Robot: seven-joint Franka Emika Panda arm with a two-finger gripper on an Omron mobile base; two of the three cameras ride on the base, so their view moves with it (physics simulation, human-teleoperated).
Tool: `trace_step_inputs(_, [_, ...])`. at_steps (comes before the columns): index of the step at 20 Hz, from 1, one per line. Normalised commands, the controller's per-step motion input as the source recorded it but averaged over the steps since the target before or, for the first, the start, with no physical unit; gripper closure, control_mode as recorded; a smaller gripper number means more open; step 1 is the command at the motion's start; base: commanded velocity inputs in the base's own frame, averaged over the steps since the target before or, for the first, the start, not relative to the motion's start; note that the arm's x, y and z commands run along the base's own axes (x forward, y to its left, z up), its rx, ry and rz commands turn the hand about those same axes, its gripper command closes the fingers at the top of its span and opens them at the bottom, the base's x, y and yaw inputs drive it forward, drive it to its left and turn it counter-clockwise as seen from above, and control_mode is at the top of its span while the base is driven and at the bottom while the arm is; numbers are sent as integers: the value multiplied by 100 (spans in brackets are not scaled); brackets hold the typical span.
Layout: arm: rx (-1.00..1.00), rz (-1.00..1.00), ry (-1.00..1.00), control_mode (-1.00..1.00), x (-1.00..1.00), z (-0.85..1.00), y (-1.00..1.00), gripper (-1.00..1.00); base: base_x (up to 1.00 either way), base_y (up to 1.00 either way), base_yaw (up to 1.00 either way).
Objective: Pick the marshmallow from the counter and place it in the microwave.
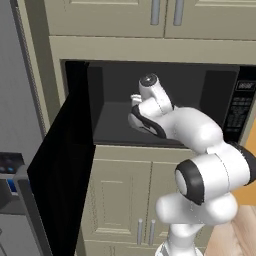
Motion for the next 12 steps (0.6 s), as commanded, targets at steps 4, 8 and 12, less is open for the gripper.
trace_step_inputs(4, [0, 0, -13, -100, -80, 17, 44, -100, 0, 0, 0])
trace_step_inputs(8, [0, 0, -6, -100, -100, 27, 33, -100, 0, 0, 0])
trace_step_inputs(12, [0, 0, 3, -100, -100, 30, 4, -100, 0, 0, 0])
